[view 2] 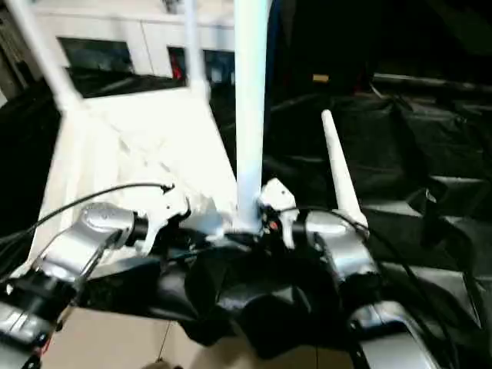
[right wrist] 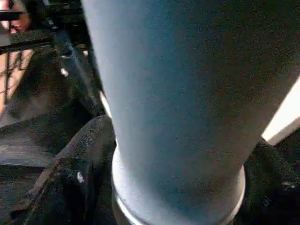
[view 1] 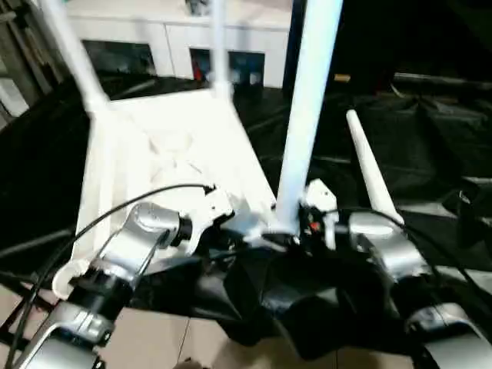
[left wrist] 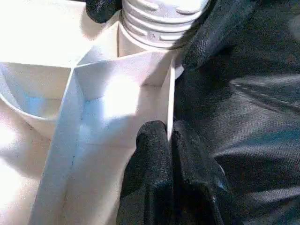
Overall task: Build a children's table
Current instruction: Rotate leg to tighten
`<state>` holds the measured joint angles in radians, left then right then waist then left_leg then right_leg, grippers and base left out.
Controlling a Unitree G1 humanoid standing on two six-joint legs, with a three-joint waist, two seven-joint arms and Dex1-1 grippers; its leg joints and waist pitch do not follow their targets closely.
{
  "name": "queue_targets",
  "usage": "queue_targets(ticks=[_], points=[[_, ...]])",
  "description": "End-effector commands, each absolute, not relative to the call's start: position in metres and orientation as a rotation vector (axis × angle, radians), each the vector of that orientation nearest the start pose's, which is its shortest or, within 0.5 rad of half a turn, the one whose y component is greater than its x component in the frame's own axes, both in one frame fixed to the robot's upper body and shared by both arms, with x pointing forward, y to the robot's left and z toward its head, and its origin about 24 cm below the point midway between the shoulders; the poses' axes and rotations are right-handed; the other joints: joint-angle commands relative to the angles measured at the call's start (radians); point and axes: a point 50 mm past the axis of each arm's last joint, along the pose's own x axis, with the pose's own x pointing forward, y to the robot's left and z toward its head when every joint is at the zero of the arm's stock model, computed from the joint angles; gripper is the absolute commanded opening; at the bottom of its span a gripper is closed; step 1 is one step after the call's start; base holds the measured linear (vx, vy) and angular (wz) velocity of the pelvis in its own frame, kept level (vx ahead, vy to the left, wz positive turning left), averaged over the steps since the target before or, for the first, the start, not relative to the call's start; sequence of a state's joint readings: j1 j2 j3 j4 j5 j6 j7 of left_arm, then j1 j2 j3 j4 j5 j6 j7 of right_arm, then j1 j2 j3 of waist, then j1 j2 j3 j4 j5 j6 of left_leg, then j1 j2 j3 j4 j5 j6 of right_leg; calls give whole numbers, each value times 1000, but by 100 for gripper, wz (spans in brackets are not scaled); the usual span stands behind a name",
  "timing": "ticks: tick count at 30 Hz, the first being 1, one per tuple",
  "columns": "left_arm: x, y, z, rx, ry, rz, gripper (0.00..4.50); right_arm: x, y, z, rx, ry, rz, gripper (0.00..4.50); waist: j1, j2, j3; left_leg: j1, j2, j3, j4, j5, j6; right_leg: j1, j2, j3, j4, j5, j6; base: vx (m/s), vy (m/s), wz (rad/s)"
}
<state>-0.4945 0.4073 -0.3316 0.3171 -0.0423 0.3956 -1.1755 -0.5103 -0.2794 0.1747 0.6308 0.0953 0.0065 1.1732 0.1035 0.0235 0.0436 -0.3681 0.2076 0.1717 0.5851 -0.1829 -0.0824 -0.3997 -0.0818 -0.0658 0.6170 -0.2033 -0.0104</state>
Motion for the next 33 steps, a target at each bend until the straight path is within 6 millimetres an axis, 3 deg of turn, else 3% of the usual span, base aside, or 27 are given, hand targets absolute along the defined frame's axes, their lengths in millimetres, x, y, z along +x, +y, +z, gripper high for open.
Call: queue_targets(ticks=[1, 5, 9, 13, 14, 15, 17, 19, 20, 25, 28, 33], points=[[290, 115, 55, 297, 545, -1389, 0, 300, -117, 34, -144, 326, 1358, 332, -4, 1, -58, 10, 24, 1, -69, -197, 50, 52, -54, 41, -67, -100, -254, 0, 0, 0], [291, 114, 55, 299, 540, -1380, 0, 298, -114, 34, -118, 327, 1364, 289, -3, 0, -61, 9, 23, 0, -66, -166, 50, 54, -53, 42, -62, -57, -255, 0, 0, 0], [295, 111, 56, 297, 522, -1343, 0, 296, -109, 32, -80, 329, 1357, 280, -2, -2, -62, 7, 21, 1, -64, -141, 61, 55, -52, 41, -59, -23, -259, 0, 0, 0], [302, 104, 56, 286, 503, -1270, 0, 302, -100, 23, -66, 331, 1209, 277, -5, -3, -52, 10, 21, -1, -74, -213, 31, 50, -57, 42, -76, -169, -232, 0, 0, 0], [309, 98, 55, 273, 492, -1189, 0, 311, -95, 16, -76, 341, 1044, 277, -12, -5, -50, 15, 21, -2, -78, -247, 6, 45, -60, 44, -83, -246, -213, 0, 0, 0], [312, 96, 55, 268, 490, -1160, 0, 314, -94, 13, -79, 349, 987, 277, -12, -5, -50, 15, 21, -2, -78, -247, 6, 45, -60, 44, -83, -246, -213, 0, 0, 0], [318, 91, 55, 253, 487, -1096, 0, 321, -91, 10, -78, 362, 865, 276, -26, -5, -46, 10, 14, -8, -84, -278, -19, 51, -60, 39, -91, -349, -176, 0, 0, 0], [325, 83, 55, 248, 483, -1024, 0, 330, -88, 5, -54, 404, 694, 276, -31, -5, -48, 11, 15, -9, -83, -276, -20, 47, -60, 42, -94, -343, -163, 0, 0, 0], [327, 81, 55, 247, 481, -1008, 0, 331, -87, 5, -44, 417, 652, 276, -38, -3, -47, 19, 12, -9, -82, -316, -23, 43, -60, 39, -102, -398, -155, 0, 0, 0], [331, 73, 57, 267, 453, -991, 0, 334, -71, 4, -40, 423, 618, 276, -42, -8, -53, 11, 12, -6, -80, -263, 1, 46, -57, 41, -95, -298, -170, 0, 0, 0], [330, 72, 58, 269, 439, -1026, 0, 335, -67, 8, 4, 405, 659, 345, -39, -8, -55, 8, 13, -3, -78, -225, 20, 50, -58, 42, -91, -244, -185, 0, 0, 0], [321, 77, 58, 278, 426, -1126, 0, 337, -70, 18, -51, 328, 771, 379, -40, -6, -63, 4, 15, -2, -71, -160, 43, 56, -56, 41, -72, -91, -230, 0, 0, 0]])
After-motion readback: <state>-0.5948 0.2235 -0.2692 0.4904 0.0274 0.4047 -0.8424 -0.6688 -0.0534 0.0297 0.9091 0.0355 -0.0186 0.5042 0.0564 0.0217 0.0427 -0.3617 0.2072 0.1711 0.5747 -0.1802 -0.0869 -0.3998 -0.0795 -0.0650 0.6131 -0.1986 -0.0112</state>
